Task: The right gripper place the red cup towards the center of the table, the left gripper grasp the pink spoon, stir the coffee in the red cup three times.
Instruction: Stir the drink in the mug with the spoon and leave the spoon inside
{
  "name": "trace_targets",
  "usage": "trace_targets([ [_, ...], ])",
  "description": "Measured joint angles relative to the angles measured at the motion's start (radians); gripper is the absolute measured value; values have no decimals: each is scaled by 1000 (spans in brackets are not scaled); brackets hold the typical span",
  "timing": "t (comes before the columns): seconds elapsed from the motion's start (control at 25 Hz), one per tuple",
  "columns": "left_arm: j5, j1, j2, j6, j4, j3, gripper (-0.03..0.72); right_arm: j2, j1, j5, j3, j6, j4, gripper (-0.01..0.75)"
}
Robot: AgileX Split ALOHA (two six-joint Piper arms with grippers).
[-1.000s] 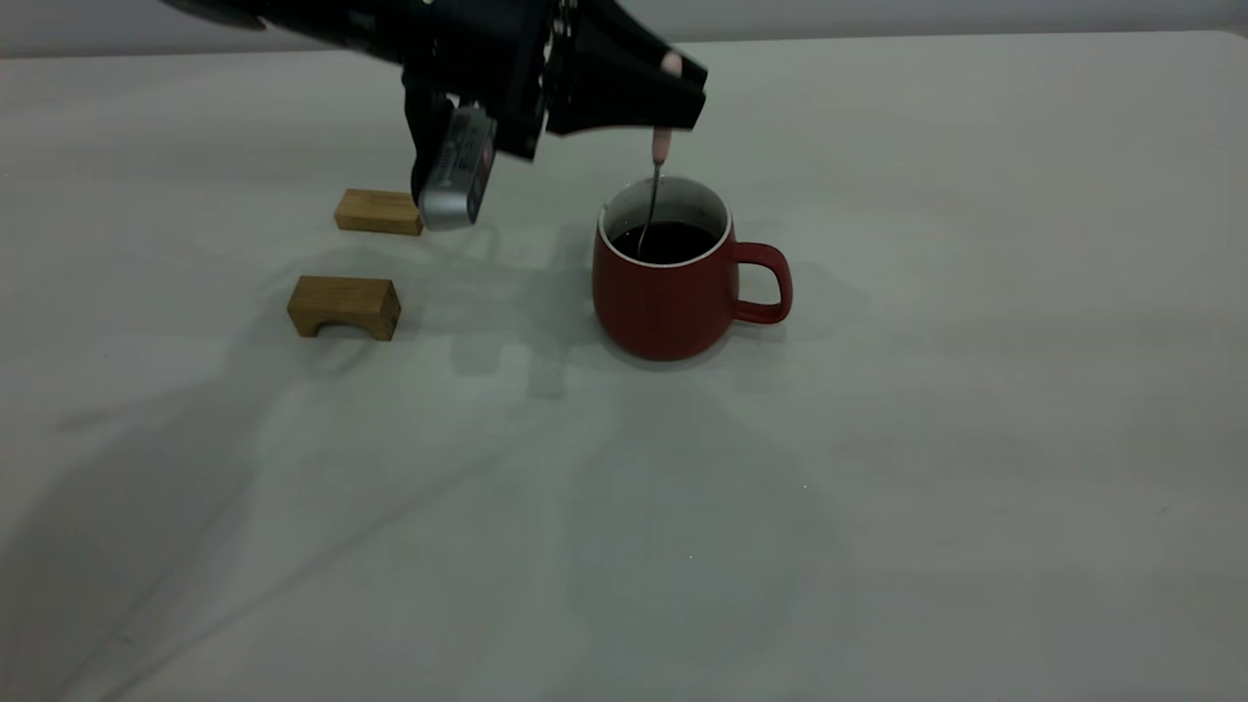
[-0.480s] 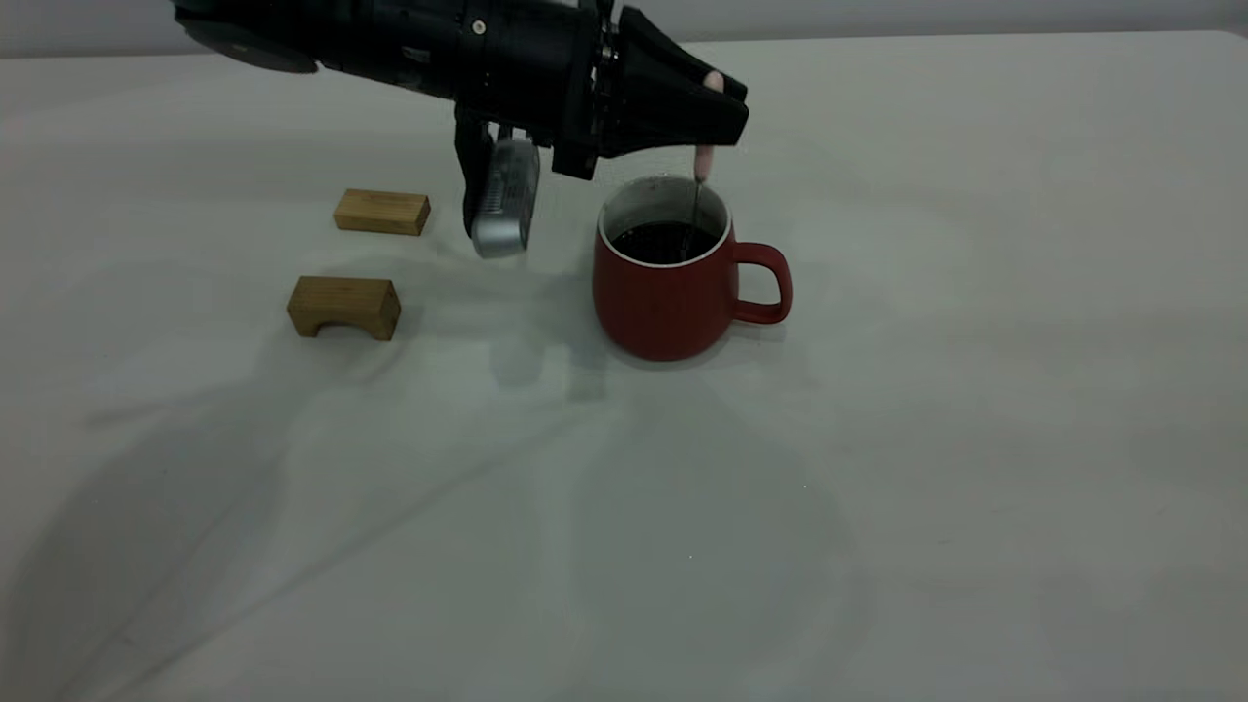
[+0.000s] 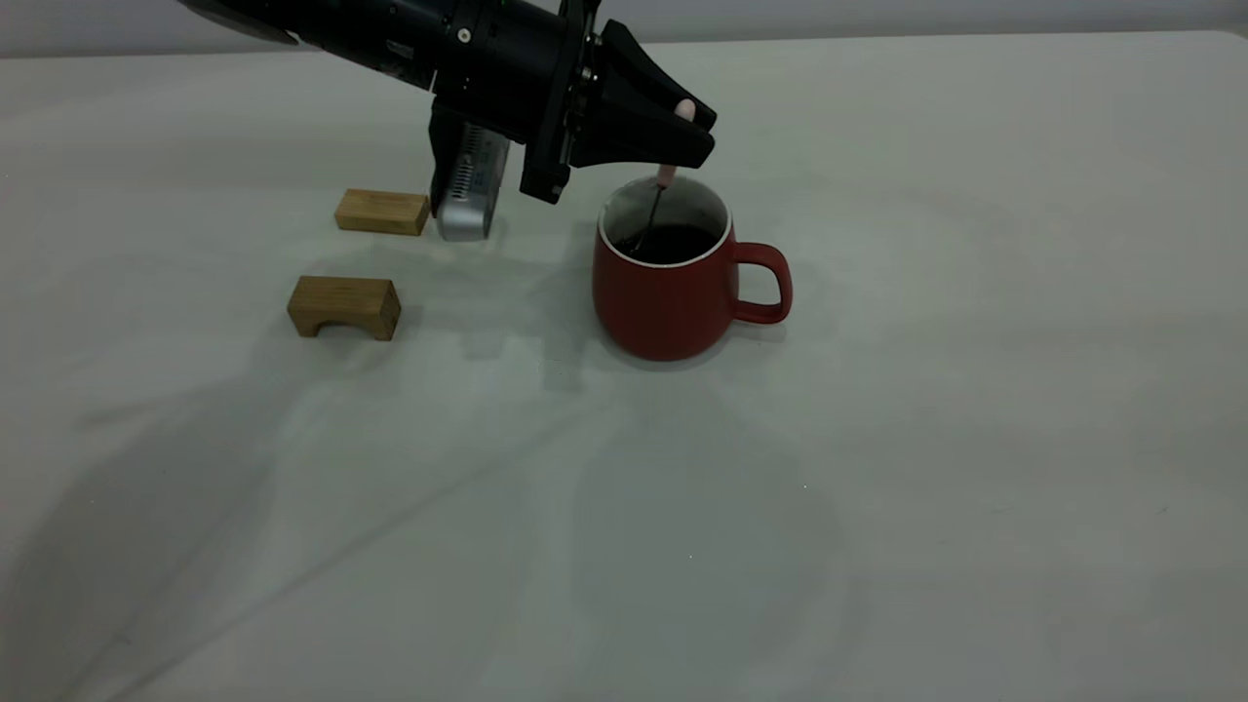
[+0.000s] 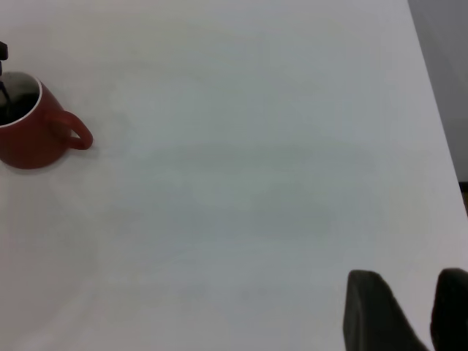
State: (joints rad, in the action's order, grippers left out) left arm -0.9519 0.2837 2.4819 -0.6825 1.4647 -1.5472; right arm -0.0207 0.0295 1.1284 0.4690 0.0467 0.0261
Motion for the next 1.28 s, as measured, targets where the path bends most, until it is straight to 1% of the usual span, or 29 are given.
trace_targets([
  [0.16, -72, 5, 4, -151, -7, 0, 156, 0, 0, 0, 0, 0, 0, 237],
  [0.24, -72, 4, 4, -239, -38, -3, 156, 0, 0, 0, 0, 0, 0, 237],
  [0.32, -41, 2, 4, -269, -75, -5, 156, 0, 0, 0, 0, 0, 0, 237],
  [0.44, 3, -3, 4, -197, -102, -5, 156, 0, 0, 0, 0, 0, 0, 237],
  [0.56, 23, -3, 4, -23, -79, -5, 156, 0, 0, 0, 0, 0, 0, 237],
  [0.64, 7, -1, 4, 23, -52, -5, 156, 0, 0, 0, 0, 0, 0, 237],
  [0.68, -16, 0, 4, 13, -35, -5, 156, 0, 0, 0, 0, 0, 0, 237],
  [0.76, -74, 6, 4, -72, -22, -5, 156, 0, 0, 0, 0, 0, 0, 237],
  [0.84, -102, 11, 4, -224, -36, -5, 156, 0, 0, 0, 0, 0, 0, 237],
  [0.92, -87, 13, -1, -336, -64, -6, 156, 0, 0, 0, 0, 0, 0, 237],
  [1.0, -68, 13, -10, -395, -139, -9, 156, 0, 0, 0, 0, 0, 0, 237],
  [1.12, -16, 12, -16, -345, -216, -33, 156, 0, 0, 0, 0, 0, 0, 237],
  [1.2, 25, 11, -18, -259, -220, -38, 156, 0, 0, 0, 0, 0, 0, 237],
  [1.28, 37, 12, -18, -167, -199, -38, 156, 0, 0, 0, 0, 0, 0, 237],
])
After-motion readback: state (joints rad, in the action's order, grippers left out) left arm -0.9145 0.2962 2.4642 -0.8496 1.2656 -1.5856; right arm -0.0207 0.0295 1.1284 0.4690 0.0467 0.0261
